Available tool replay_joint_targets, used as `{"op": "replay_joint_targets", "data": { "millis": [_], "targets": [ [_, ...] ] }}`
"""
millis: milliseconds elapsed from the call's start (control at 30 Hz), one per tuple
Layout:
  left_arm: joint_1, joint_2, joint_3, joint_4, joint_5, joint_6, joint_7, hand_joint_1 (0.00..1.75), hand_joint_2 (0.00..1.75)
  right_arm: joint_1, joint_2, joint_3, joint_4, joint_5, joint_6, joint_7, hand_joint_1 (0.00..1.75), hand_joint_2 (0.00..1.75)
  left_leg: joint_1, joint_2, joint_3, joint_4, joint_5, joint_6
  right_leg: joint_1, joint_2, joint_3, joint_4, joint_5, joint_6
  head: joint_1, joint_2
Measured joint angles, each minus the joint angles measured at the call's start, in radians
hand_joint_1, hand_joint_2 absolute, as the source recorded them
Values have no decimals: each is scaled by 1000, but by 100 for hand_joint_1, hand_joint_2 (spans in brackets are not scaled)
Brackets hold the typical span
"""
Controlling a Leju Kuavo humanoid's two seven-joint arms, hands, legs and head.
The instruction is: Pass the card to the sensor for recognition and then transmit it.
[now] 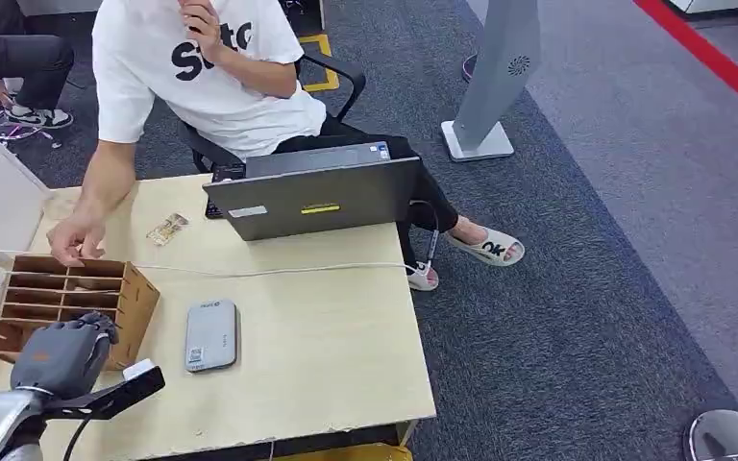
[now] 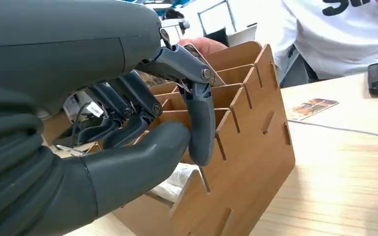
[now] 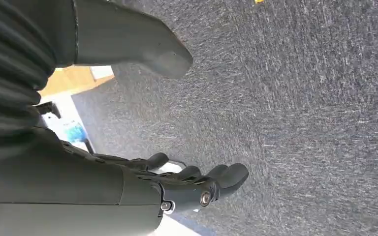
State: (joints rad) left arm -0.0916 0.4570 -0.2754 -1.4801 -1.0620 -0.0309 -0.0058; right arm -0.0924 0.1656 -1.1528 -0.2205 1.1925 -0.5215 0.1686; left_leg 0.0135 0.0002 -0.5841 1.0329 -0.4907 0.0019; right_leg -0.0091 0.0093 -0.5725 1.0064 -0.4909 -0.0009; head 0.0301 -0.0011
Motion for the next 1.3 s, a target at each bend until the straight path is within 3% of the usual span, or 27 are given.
{"op": "replay_joint_targets", "data": {
  "millis": [433,567,667,733,1133,1167,1300],
  "targets": [
    [4,3,-2,-5,-39,23,15,175,175,0,0,0,0,-1,-1,-2,0,175,0,0,0,0,0,0,0,0,0,0,0,0,0,0],
    [10,2,-2,-23,-67,63,24,175,175,0,0,0,0,-4,-4,-2,0,175,0,0,0,0,0,0,0,0,0,0,0,0,0,0],
    [9,-19,3,-52,-85,145,15,175,175,0,0,0,0,-4,-8,-2,0,175,0,-1,0,0,0,0,0,-1,0,0,0,0,0,0],
    [8,-36,4,-77,-90,167,10,175,175,0,0,0,0,-4,-10,-3,0,175,0,-1,0,0,0,0,0,-1,0,0,0,0,0,0],
    [9,-66,7,-110,-93,175,5,175,175,0,0,0,0,-4,-13,-4,0,175,0,-1,0,0,0,0,0,-1,0,0,0,0,0,0],
    [9,-74,11,-114,-95,177,4,0,175,0,0,0,0,-4,-13,-5,0,175,0,-1,0,0,0,0,0,-1,0,0,0,0,0,0],
    [10,-98,21,-142,-80,230,-43,0,175,0,0,0,0,-4,-14,-4,0,175,0,-1,0,0,0,0,0,-1,0,0,0,0,0,0]
  ]
}}
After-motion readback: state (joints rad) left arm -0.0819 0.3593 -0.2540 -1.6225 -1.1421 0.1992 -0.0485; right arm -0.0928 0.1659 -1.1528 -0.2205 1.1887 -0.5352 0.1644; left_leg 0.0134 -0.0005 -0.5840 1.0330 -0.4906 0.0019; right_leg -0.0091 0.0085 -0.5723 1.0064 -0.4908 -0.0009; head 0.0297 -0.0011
